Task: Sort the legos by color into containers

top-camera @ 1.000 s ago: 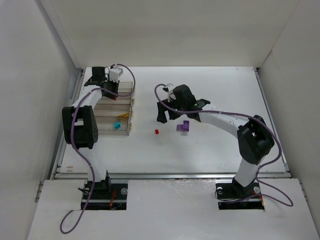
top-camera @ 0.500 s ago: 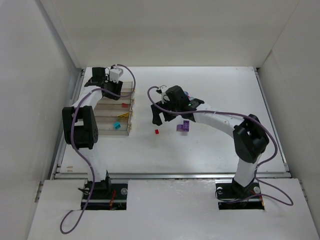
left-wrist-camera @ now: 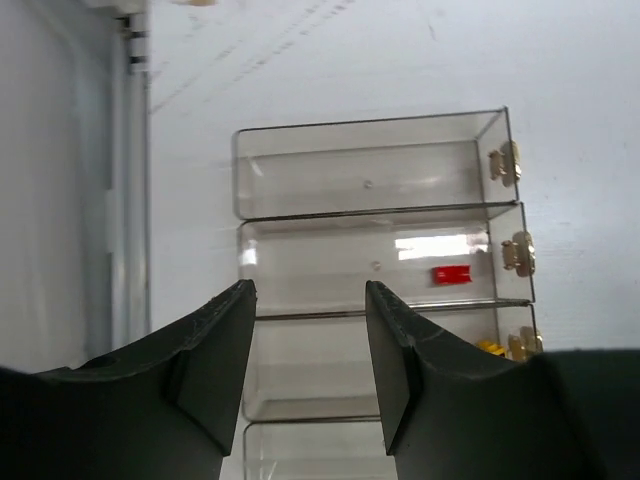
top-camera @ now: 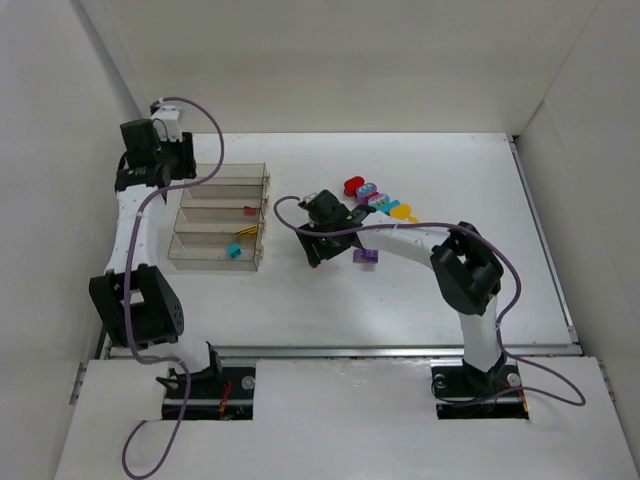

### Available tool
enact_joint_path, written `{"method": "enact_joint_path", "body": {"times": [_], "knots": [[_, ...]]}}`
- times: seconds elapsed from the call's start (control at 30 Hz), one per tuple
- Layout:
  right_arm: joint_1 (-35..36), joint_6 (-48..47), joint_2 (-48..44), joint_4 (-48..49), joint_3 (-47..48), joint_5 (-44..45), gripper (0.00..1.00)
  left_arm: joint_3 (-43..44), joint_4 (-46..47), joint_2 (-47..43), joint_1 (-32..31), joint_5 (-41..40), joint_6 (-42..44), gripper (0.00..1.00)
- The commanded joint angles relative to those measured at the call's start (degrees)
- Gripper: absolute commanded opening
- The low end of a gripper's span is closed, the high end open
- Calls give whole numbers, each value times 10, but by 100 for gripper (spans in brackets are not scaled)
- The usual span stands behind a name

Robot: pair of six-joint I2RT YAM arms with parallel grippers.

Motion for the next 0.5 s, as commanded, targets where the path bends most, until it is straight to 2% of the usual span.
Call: {"method": "enact_joint_path", "body": {"times": [0.0, 0.3, 0.33, 0.4, 0.47], "knots": [[20, 19, 15, -21, 40, 48, 67, -31, 3, -71, 21, -3, -42, 45], [31, 32, 59, -29, 69, 69, 51, -67, 27, -128, 29, -15, -71, 46], [31, 32, 65, -35, 69, 76, 47, -73, 27, -128, 29, -15, -78, 46], [37, 32, 72, -40, 77, 84, 47, -73, 27, -133, 29, -15, -85, 46], [42, 32, 78, -45, 77, 97, 39, -80, 32, -133, 29, -15, -90, 46]]}}
